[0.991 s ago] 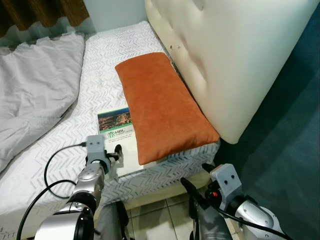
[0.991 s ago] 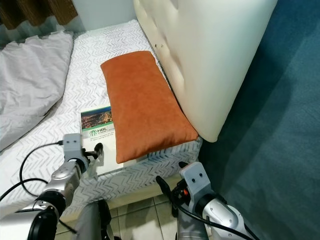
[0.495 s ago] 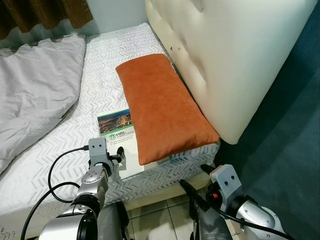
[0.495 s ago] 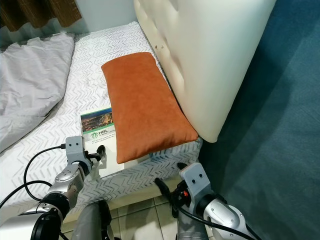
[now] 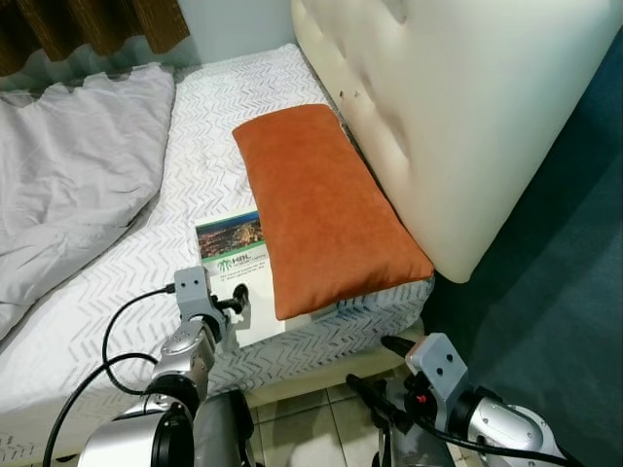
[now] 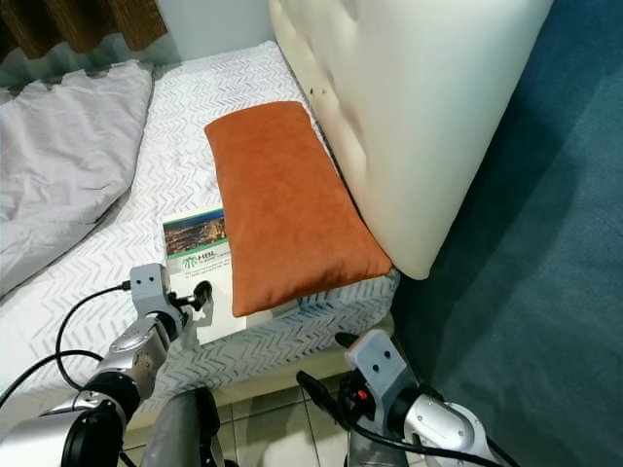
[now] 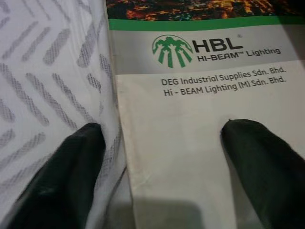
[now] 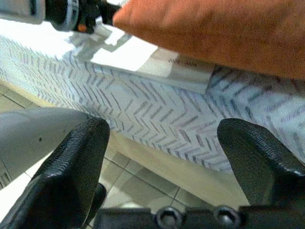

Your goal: Clean up the room

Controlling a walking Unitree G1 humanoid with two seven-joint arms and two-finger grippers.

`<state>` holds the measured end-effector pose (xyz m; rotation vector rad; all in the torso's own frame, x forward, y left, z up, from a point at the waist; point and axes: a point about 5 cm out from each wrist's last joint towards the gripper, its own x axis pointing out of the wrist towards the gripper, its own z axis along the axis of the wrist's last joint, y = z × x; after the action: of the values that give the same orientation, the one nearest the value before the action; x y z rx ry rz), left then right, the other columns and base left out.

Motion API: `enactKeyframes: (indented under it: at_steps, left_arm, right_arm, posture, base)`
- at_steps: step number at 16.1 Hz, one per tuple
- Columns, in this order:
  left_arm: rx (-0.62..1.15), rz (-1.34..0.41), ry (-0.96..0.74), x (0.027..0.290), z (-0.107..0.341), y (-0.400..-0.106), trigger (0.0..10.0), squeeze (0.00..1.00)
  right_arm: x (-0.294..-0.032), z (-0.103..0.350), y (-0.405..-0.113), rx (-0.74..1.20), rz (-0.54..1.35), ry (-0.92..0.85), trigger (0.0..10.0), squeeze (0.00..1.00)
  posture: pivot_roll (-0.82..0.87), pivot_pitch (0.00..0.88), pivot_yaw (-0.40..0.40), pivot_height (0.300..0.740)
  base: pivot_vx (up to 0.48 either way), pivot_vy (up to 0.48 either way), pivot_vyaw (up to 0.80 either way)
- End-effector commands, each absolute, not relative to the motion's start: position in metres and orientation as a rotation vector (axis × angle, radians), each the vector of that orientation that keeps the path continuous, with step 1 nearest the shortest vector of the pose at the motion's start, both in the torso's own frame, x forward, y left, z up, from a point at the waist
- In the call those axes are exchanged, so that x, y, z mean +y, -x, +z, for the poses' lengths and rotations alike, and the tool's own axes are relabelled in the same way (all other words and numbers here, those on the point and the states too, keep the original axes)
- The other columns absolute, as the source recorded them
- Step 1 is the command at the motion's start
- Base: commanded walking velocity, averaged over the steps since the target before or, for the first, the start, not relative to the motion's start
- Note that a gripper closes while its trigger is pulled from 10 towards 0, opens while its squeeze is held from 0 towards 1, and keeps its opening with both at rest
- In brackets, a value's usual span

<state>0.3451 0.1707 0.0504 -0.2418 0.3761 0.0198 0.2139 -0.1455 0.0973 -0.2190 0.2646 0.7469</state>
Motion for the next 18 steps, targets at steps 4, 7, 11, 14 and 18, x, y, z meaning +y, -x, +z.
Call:
enactKeyframes:
  at_steps: [4,7,11,14,18]
  left_arm:
    - [0.474,-0.044,0.250,0.153,0.036,-0.337,0.0,0.00]
    - [0.479,-0.046,0.250,0.153,0.036,-0.337,0.0,0.00]
    - [0.486,-0.049,0.164,0.158,0.033,-0.335,0.0,0.00]
    - [0.549,-0.036,-0.035,0.170,0.020,-0.323,0.0,0.00]
    - [0.664,0.057,-0.101,0.196,0.000,-0.303,0.0,0.00]
  right_arm:
    - [-0.146,0.093,-0.214,0.278,0.748,0.225,10.0,0.00]
    - [-0.145,0.091,-0.214,0.281,0.742,0.217,10.0,0.00]
    - [-0.147,0.089,-0.213,0.287,0.739,0.215,10.0,0.00]
    - [-0.145,0.086,-0.211,0.296,0.739,0.204,10.0,0.00]
    - [-0.146,0.084,-0.209,0.305,0.733,0.197,10.0,0.00]
  posture:
    - [-0.24,0.168,0.040,0.576]
    - [-0.24,0.169,0.040,0.576]
    - [-0.24,0.158,0.044,0.576]
    - [-0.23,0.149,0.051,0.576]
    - [-0.22,0.141,0.056,0.576]
  base:
    - [0.000,0.000,0.00]
    - [0.000,0.000,0.00]
    - [0.000,0.000,0.00]
    - [0.000,0.000,0.00]
    - [0.000,0.000,0.00]
